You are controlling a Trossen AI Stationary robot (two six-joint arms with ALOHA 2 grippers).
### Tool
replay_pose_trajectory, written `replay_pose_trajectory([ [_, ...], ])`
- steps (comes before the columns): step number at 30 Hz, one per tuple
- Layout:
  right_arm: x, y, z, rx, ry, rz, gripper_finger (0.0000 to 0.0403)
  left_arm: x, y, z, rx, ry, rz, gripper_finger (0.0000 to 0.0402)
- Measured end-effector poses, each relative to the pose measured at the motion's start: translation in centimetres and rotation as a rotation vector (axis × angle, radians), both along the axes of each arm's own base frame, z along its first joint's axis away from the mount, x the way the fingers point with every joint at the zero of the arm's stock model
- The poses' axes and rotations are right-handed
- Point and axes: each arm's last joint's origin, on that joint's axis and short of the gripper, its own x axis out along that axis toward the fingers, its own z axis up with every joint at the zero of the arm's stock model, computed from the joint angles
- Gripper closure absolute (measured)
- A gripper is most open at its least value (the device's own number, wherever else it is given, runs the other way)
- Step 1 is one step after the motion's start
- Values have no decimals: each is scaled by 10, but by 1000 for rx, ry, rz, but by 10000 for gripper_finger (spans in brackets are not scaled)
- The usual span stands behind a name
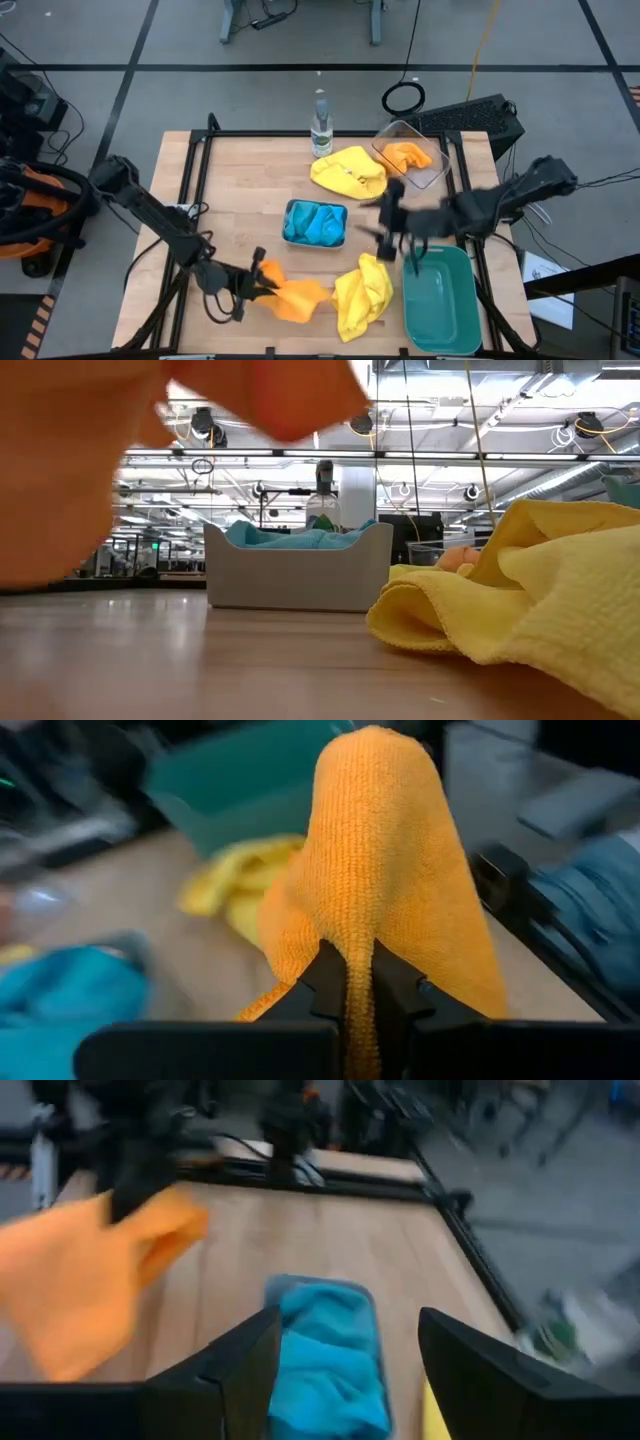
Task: Sort microfiber towel by color & place in baskets
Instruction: Put the orange towel in the transparent container
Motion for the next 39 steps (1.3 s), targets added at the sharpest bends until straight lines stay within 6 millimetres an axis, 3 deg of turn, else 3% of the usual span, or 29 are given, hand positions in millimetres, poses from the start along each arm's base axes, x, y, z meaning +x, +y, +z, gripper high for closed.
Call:
replay_pose_trajectory([
  [5,29,45,-27,-188,1,117,183,-8,12,26,-6,-121,126,381],
  [9,57,62,-54,-312,5,177,187,-16,22,46,-44,-192,199,377],
  [16,87,78,-69,-506,-124,122,188,-30,41,69,-27,-292,409,368],
  [23,93,88,-75,-601,-164,162,188,-38,61,86,-21,-353,542,367],
  [28,101,89,-76,-643,-241,198,185,-36,67,87,-59,-357,561,366],
  [32,109,90,-77,-695,-321,266,155,-32,64,85,-86,-344,496,366],
  [39,116,85,-75,-773,-436,216,62,-32,63,84,-120,-338,443,366],
])
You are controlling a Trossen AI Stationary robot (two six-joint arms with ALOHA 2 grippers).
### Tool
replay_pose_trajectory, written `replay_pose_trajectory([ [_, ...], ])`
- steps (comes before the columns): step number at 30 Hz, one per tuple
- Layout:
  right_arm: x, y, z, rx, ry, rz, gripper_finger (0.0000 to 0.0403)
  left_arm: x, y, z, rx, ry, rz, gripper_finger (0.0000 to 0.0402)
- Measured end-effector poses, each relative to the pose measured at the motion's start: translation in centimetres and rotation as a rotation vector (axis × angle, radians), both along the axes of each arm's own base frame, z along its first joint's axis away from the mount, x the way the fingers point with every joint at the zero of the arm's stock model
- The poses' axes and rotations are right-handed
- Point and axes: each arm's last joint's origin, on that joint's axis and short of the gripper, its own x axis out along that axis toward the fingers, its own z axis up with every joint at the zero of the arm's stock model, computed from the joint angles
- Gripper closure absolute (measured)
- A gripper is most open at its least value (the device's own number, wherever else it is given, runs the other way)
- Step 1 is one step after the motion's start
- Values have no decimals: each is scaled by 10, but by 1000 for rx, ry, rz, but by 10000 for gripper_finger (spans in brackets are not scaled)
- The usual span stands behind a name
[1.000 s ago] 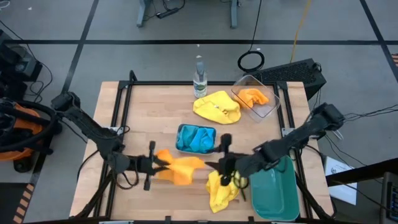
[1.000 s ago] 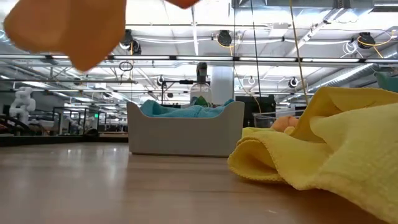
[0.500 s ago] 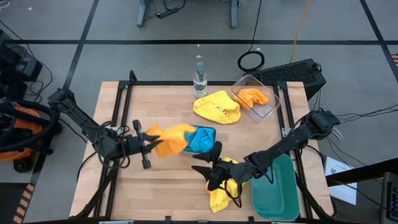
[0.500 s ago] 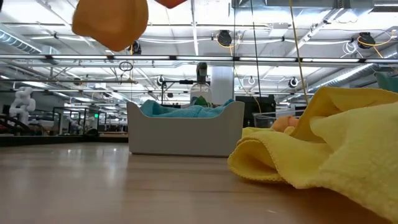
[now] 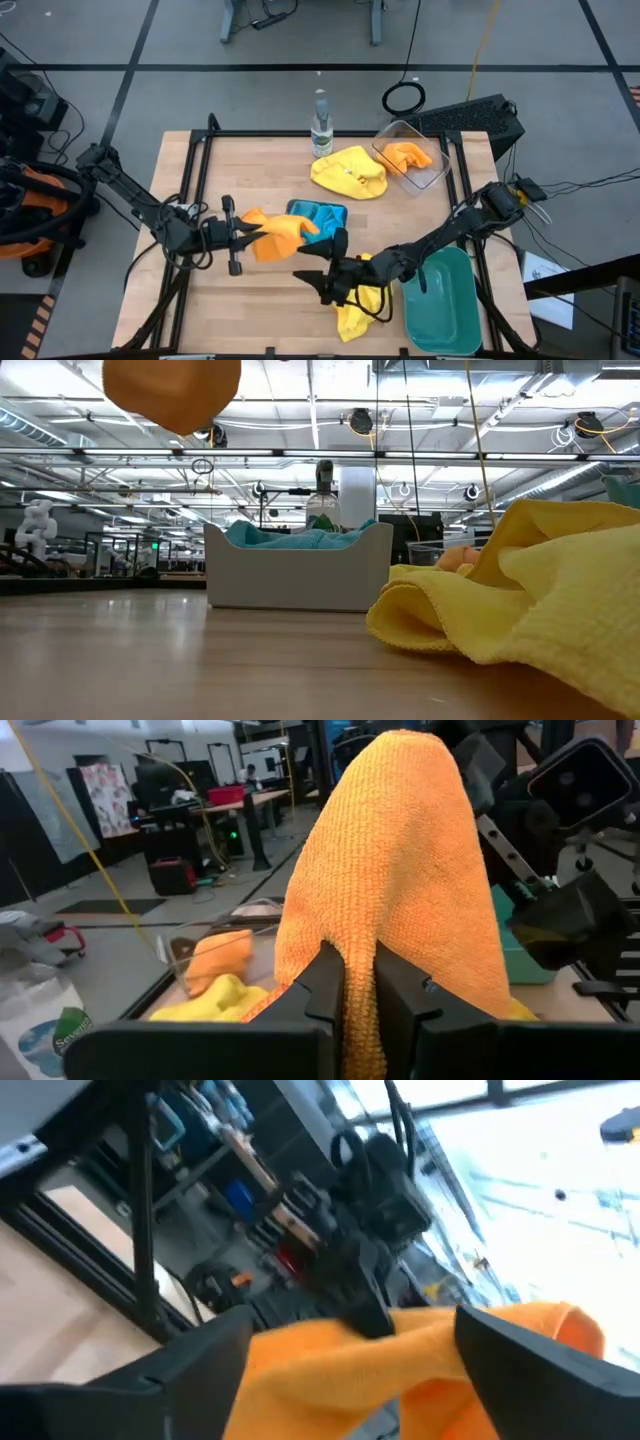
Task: Sort microfiber towel by color & place in baskets
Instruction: Put the orange towel in the transparent container
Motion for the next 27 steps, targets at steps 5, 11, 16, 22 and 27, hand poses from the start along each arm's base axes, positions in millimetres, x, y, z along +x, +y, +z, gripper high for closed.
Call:
replay_pose_trajectory([
  [5,5,-7,2,44,-33,115,38,3,0,-2,2,5,6,366],
  [11,11,-22,2,72,-33,44,49,13,1,-7,-16,16,-24,366],
  [16,15,-34,2,99,-32,-13,51,16,-2,-4,-43,-27,-113,366],
  [22,20,-48,-1,170,-23,-37,51,17,-6,-2,-50,-51,-223,366],
  [27,22,-51,-3,184,3,-41,51,17,-6,-1,-44,-53,-252,366],
])
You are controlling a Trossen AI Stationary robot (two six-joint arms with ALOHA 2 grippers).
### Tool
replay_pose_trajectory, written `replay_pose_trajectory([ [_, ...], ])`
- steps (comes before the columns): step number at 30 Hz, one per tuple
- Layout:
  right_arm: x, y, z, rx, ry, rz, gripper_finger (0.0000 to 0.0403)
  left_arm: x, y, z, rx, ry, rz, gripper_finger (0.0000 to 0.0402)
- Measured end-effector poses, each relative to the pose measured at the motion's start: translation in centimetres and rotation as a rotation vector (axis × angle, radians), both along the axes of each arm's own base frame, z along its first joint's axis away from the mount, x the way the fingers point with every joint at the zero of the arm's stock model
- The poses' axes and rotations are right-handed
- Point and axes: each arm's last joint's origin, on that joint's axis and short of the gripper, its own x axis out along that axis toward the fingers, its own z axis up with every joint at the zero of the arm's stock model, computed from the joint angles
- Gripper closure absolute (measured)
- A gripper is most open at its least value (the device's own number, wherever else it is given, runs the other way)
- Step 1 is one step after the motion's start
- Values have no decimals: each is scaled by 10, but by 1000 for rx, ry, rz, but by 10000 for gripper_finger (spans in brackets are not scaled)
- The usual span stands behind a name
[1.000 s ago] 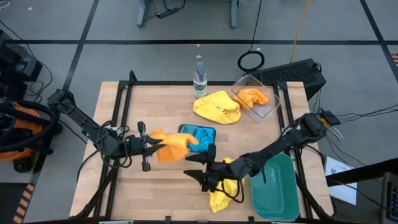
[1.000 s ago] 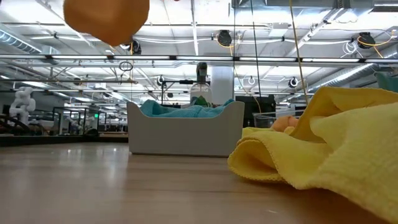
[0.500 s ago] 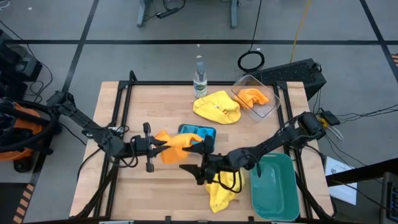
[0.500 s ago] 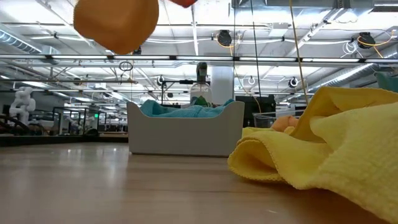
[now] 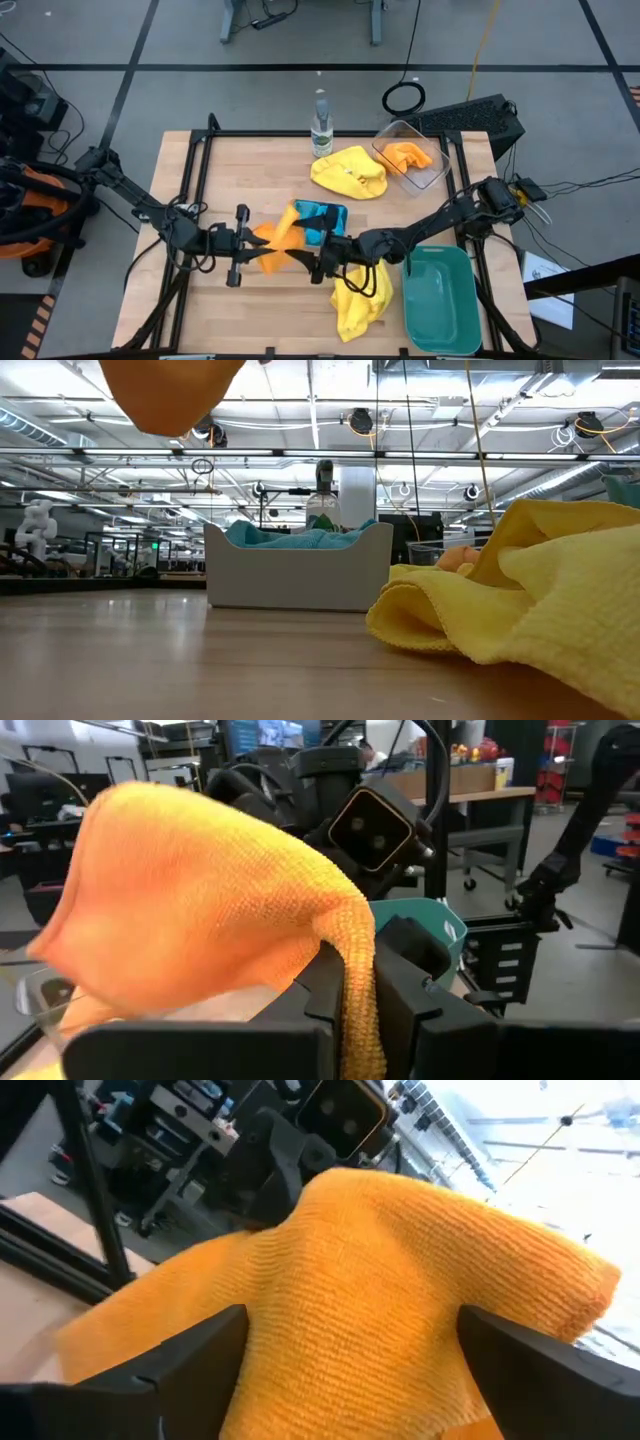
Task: Sort microfiber towel by color & place in baskets
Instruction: Put the orange towel in the transparent container
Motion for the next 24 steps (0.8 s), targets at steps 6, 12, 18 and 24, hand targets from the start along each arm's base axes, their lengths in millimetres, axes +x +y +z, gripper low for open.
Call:
replay_pose_trajectory([
  [6,5,-9,-3,103,13,127,51,2,0,2,42,-32,-24,366],
  [12,8,-18,-5,187,17,126,57,13,3,-4,64,-30,-70,366],
  [18,8,-18,-9,207,52,125,146,24,9,-9,76,-24,-40,366],
  [24,8,-18,-15,227,108,120,295,25,11,-11,82,-4,-22,365],
])
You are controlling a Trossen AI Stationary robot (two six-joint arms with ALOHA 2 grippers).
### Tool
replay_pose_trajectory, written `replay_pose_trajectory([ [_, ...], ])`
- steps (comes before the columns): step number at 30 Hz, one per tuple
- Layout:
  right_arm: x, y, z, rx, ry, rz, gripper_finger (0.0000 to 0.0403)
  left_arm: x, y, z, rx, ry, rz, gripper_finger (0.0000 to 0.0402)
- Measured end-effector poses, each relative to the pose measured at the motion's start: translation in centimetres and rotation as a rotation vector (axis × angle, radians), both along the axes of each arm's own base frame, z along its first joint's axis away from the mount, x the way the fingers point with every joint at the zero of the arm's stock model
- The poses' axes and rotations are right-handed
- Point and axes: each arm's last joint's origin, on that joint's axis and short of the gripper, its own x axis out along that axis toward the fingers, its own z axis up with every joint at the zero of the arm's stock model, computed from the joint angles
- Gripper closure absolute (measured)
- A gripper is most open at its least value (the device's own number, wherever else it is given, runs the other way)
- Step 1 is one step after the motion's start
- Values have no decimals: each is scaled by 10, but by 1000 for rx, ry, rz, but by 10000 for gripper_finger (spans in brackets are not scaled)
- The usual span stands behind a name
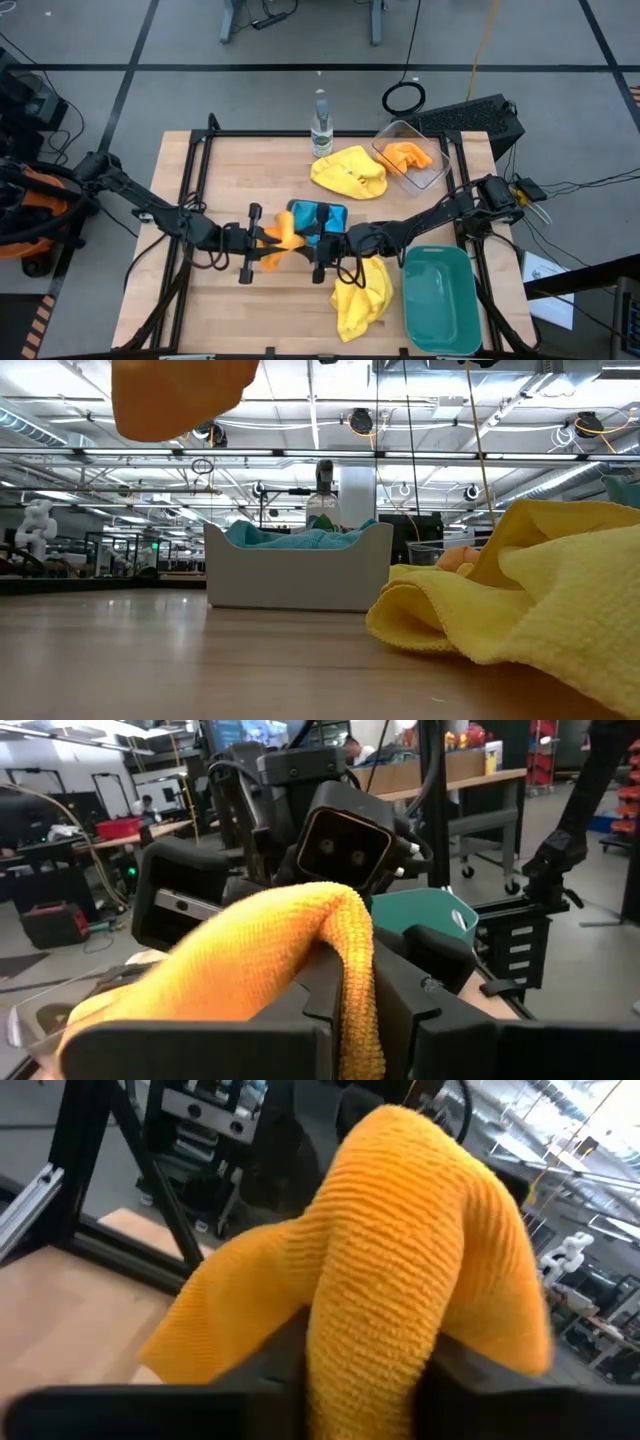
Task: Sort microfiber towel by color & place in baskets
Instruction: Put the orange towel in the transparent container
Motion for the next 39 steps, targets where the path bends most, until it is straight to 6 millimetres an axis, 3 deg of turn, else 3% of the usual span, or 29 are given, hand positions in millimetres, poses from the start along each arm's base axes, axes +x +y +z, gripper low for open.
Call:
replay_pose_trajectory([
  [3,0,0,-3,-10,35,-1,370,-1,-2,-2,10,20,-4,365],
  [5,0,0,-5,-19,51,-2,390,-3,-5,-4,23,41,-9,361],
  [11,0,-1,-8,-1,78,-41,369,-13,-7,-6,61,104,38,304],
  [16,-1,-3,-12,-19,125,-94,386,-27,-8,-1,73,112,98,251],
  [21,-1,-4,-9,1,84,-167,392,-37,-13,4,59,97,58,232],
  [24,-3,-8,3,-15,21,-277,388,-40,-16,4,63,89,76,231],
  [30,-12,-9,39,-26,-49,-421,388,-40,-10,6,78,76,313,231],
  [34,-23,-5,50,-149,4,-555,388,-40,-13,5,68,83,252,231],
  [39,-37,-8,76,-81,-70,-552,387,-35,-18,-4,48,138,109,231],
])
